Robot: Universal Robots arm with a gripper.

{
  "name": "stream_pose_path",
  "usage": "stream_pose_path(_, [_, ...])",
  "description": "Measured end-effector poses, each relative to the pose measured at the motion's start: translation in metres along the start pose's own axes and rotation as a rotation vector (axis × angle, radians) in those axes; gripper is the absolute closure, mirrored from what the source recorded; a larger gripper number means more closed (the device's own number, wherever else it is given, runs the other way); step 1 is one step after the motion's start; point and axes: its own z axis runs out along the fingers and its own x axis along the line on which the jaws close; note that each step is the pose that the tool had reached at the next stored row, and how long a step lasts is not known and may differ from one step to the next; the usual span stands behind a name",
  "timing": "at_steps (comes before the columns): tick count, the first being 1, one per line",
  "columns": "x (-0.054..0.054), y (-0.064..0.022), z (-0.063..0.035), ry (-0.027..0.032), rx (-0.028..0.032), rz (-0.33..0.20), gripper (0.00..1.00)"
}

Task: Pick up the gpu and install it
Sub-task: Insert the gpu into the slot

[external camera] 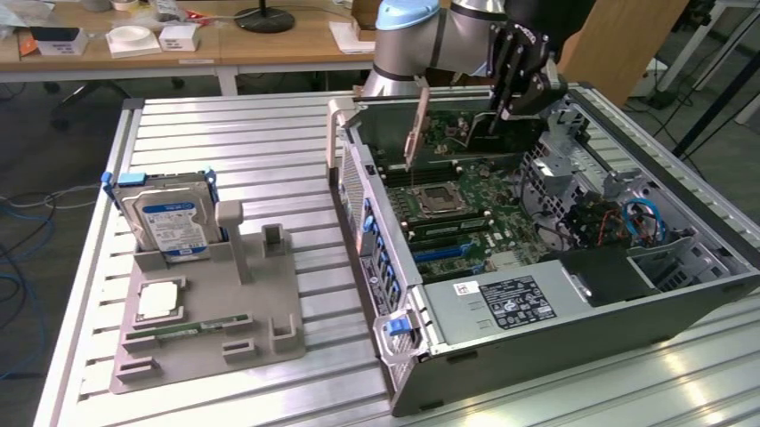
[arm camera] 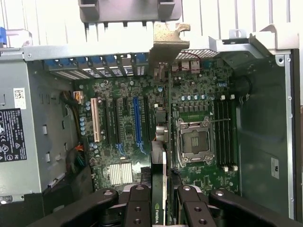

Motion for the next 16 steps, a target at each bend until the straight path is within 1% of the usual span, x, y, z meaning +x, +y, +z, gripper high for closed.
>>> stream_pose_path(16, [0.0002, -0.0001, 0.0042, 0.0000, -0.0001, -0.001, 0.74])
